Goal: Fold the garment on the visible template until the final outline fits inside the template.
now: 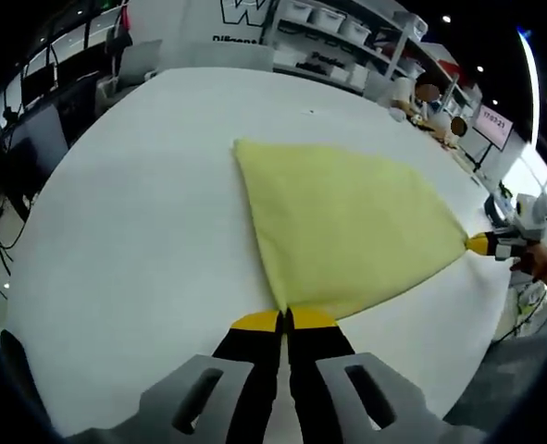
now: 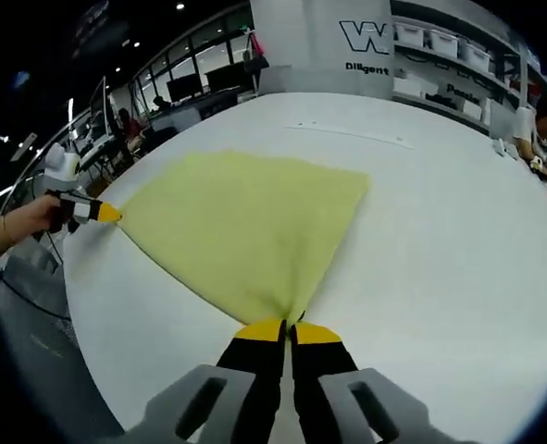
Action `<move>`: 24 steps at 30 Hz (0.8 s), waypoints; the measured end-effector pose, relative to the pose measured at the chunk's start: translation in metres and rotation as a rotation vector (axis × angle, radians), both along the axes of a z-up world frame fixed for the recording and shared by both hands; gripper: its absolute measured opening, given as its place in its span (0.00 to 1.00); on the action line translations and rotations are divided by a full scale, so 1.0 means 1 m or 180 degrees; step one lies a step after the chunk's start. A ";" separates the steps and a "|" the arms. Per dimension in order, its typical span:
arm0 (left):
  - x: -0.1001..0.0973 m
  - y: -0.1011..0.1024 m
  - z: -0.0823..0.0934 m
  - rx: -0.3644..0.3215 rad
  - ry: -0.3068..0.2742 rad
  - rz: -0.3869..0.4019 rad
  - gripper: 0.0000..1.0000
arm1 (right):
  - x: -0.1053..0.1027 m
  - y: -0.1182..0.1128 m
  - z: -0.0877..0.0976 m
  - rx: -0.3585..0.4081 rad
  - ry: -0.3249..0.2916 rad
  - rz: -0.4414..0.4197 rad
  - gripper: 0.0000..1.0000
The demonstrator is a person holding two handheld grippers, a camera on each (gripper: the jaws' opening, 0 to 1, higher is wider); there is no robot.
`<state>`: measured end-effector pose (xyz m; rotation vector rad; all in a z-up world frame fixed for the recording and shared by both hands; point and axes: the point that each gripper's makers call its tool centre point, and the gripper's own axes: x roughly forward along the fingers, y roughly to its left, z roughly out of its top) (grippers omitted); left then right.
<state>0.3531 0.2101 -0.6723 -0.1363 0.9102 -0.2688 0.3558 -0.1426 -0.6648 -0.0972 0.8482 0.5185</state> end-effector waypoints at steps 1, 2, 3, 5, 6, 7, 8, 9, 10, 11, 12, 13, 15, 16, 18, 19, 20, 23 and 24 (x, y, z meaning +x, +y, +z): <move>-0.001 0.000 0.000 0.0002 0.0005 0.0002 0.02 | -0.001 0.000 0.000 0.0005 0.0002 -0.0003 0.00; -0.004 0.001 0.000 0.0017 0.0013 -0.0004 0.02 | -0.004 0.001 0.000 0.0016 0.0002 -0.0009 0.00; -0.006 0.001 0.000 0.0025 0.0022 -0.0006 0.02 | -0.007 0.000 -0.001 0.0019 0.0006 -0.0017 0.00; -0.012 0.001 0.000 0.0047 0.0029 -0.0012 0.02 | -0.010 0.001 0.000 0.0030 0.0004 -0.0029 0.00; -0.014 0.002 0.000 0.0048 0.0026 -0.0008 0.02 | -0.013 0.001 0.000 0.0034 0.0003 -0.0031 0.00; -0.015 0.002 0.000 0.0049 0.0023 -0.0004 0.02 | -0.015 0.001 0.000 0.0035 0.0004 -0.0032 0.00; -0.017 0.002 0.000 0.0047 0.0024 0.0002 0.02 | -0.016 0.001 0.000 0.0038 0.0004 -0.0033 0.00; -0.019 0.003 0.000 0.0079 0.0019 0.0021 0.02 | -0.018 0.002 0.000 0.0053 0.0011 -0.0039 0.00; -0.020 0.004 0.000 0.0093 0.0017 0.0026 0.02 | -0.018 0.002 0.000 0.0058 0.0018 -0.0038 0.00; -0.022 0.004 0.000 0.0095 0.0026 0.0047 0.02 | -0.019 0.002 0.000 0.0062 0.0024 -0.0038 0.00; -0.023 0.005 0.000 0.0097 0.0036 0.0067 0.02 | -0.020 0.003 -0.001 0.0066 0.0030 -0.0037 0.00; -0.024 0.005 0.000 0.0097 0.0040 0.0086 0.02 | -0.021 0.003 -0.001 0.0055 0.0032 -0.0032 0.00; -0.026 0.005 0.000 0.0097 0.0039 0.0115 0.02 | -0.022 0.003 -0.001 0.0058 0.0029 -0.0034 0.00; -0.027 0.005 0.000 0.0096 0.0035 0.0119 0.02 | -0.022 0.003 -0.001 0.0054 0.0029 -0.0031 0.00; -0.026 0.005 0.000 0.0081 0.0009 0.0131 0.03 | -0.022 0.004 -0.002 0.0036 0.0007 -0.0036 0.00; -0.026 0.005 0.000 0.0075 -0.0008 0.0123 0.04 | -0.022 0.004 -0.001 0.0023 -0.0014 -0.0046 0.00; -0.026 0.005 0.000 0.0076 -0.0012 0.0123 0.06 | -0.021 0.004 -0.001 0.0021 -0.0024 -0.0056 0.00; -0.029 0.001 0.006 0.0099 -0.0073 0.0052 0.23 | -0.020 0.009 0.008 0.0081 -0.0109 -0.0143 0.12; -0.029 0.001 0.008 0.0099 -0.0092 0.0044 0.29 | -0.018 0.010 0.011 0.0131 -0.0145 -0.0191 0.18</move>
